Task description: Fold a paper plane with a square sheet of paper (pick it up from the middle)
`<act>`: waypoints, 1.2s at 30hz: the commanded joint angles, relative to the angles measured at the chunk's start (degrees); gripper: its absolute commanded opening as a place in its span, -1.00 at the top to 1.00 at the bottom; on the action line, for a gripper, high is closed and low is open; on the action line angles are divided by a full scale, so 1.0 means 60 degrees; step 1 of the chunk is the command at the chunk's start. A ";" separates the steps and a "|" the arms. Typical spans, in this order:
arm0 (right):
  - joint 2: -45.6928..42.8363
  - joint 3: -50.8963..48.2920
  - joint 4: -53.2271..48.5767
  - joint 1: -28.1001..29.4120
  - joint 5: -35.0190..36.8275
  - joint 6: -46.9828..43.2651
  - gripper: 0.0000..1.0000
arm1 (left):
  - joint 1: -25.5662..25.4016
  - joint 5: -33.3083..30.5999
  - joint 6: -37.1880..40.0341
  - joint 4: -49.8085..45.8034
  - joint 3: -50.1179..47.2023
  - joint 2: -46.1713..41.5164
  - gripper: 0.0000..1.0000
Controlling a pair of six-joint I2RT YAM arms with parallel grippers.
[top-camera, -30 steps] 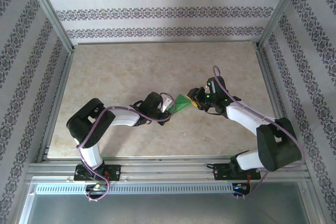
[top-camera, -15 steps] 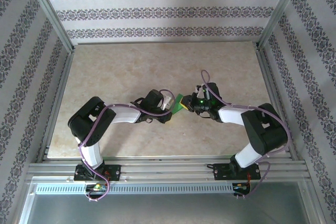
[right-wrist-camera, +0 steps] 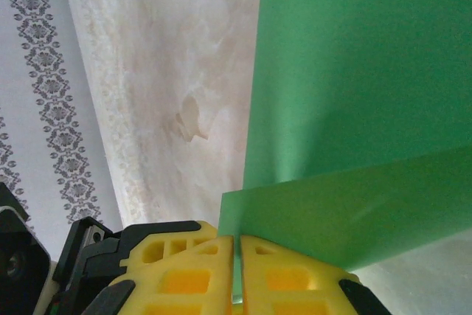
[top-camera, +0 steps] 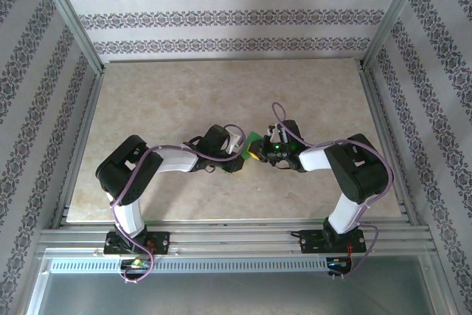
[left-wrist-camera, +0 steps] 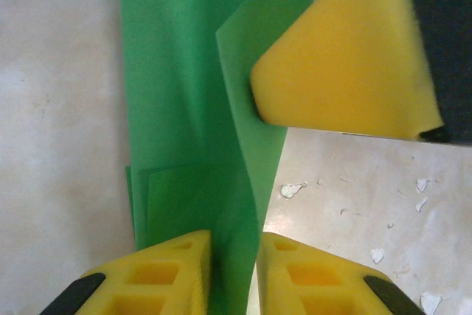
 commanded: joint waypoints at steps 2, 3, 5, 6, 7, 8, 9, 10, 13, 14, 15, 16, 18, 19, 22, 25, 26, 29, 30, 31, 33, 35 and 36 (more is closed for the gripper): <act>0.0283 0.0325 0.0335 0.0140 -0.0227 -0.0008 0.73 | 0.0151 -0.0139 -0.0225 -0.1259 -0.0187 0.0482 0.46; 0.0336 0.0333 0.0349 0.0133 -0.0235 -0.0009 0.72 | 0.0162 -0.0118 -0.0254 -0.1257 -0.0210 0.0494 0.46; 0.0402 0.0380 0.0394 0.0133 -0.0236 -0.0002 0.72 | 0.0177 -0.0094 -0.0270 -0.1274 -0.0222 0.0484 0.45; 0.0444 0.0413 0.0394 0.0133 -0.0261 -0.0014 0.71 | 0.0180 -0.0067 -0.0284 -0.1266 -0.0216 0.0472 0.45; 0.0484 0.0456 0.0393 0.0133 -0.0272 -0.0023 0.71 | 0.0195 -0.0052 -0.0285 -0.1276 -0.0227 0.0467 0.46; 0.0517 0.0492 0.0401 0.0144 -0.0279 -0.0015 0.70 | 0.0208 -0.0012 -0.0285 -0.1259 -0.0219 0.0464 0.46; 0.0543 0.0530 0.0388 0.0147 -0.0293 -0.0048 0.70 | 0.0222 0.0019 -0.0299 -0.1257 -0.0220 0.0443 0.47; 0.0586 0.0551 0.0392 0.0147 -0.0315 -0.0036 0.70 | 0.0233 0.0032 -0.0311 -0.1247 -0.0210 0.0449 0.47; 0.0610 0.0555 0.0400 0.0147 -0.0367 -0.0041 0.70 | 0.0276 0.0139 -0.0422 -0.1156 -0.0174 0.0378 0.47; 0.0584 0.0540 0.0394 0.0147 -0.0381 -0.0051 0.70 | 0.0282 0.0183 -0.0489 -0.1096 -0.0189 0.0343 0.46; 0.0553 0.0538 0.0387 0.0147 -0.0394 -0.0058 0.70 | 0.0310 0.0219 -0.0590 -0.1009 -0.0191 0.0307 0.44; 0.0537 0.0538 0.0357 0.0147 -0.0410 -0.0080 0.70 | 0.0314 0.0280 -0.0708 -0.0921 -0.0163 0.0277 0.41; 0.0507 0.0524 0.0337 0.0133 -0.0439 -0.0085 0.70 | 0.0341 0.0339 -0.0921 -0.0822 -0.0089 0.0217 0.38; 0.0507 0.0526 0.0323 0.0133 -0.0454 -0.0118 0.70 | 0.0348 0.0349 -0.1012 -0.0785 -0.0043 0.0190 0.35; 0.0536 0.0530 0.0299 0.0119 -0.0518 -0.0159 0.70 | 0.0352 0.0383 -0.1274 -0.0637 0.0019 0.0067 0.30; 0.0551 0.0527 0.0306 0.0118 -0.0543 -0.0182 0.70 | 0.0348 0.0359 -0.1370 -0.0631 0.0048 -0.0055 0.26; 0.0555 0.0538 0.0306 0.0118 -0.0551 -0.0185 0.70 | 0.0352 0.0354 -0.1395 -0.0627 0.0044 -0.0095 0.26; 0.0578 0.0567 0.0270 0.0118 -0.0557 -0.0196 0.70 | 0.0356 0.0323 -0.1543 -0.0622 0.0027 -0.0239 0.25; 0.0580 0.0581 0.0266 0.0118 -0.0565 -0.0197 0.70 | 0.0350 0.0326 -0.1605 -0.0620 0.0035 -0.0299 0.25; 0.0594 0.0595 0.0262 0.0118 -0.0569 -0.0182 0.70 | 0.0356 0.0321 -0.1659 -0.0590 0.0012 -0.0373 0.25; 0.0595 0.0611 0.0248 0.0118 -0.0574 -0.0183 0.70 | 0.0356 0.0213 -0.1721 -0.0569 0.0006 -0.0497 0.26; 0.0609 0.0640 0.0233 0.0118 -0.0572 -0.0169 0.70 | 0.0356 0.0084 -0.1733 -0.0588 -0.0019 -0.0607 0.31; 0.0617 0.0655 0.0225 0.0118 -0.0587 -0.0169 0.70 | 0.0356 0.0050 -0.1707 -0.0587 -0.0011 -0.0656 0.33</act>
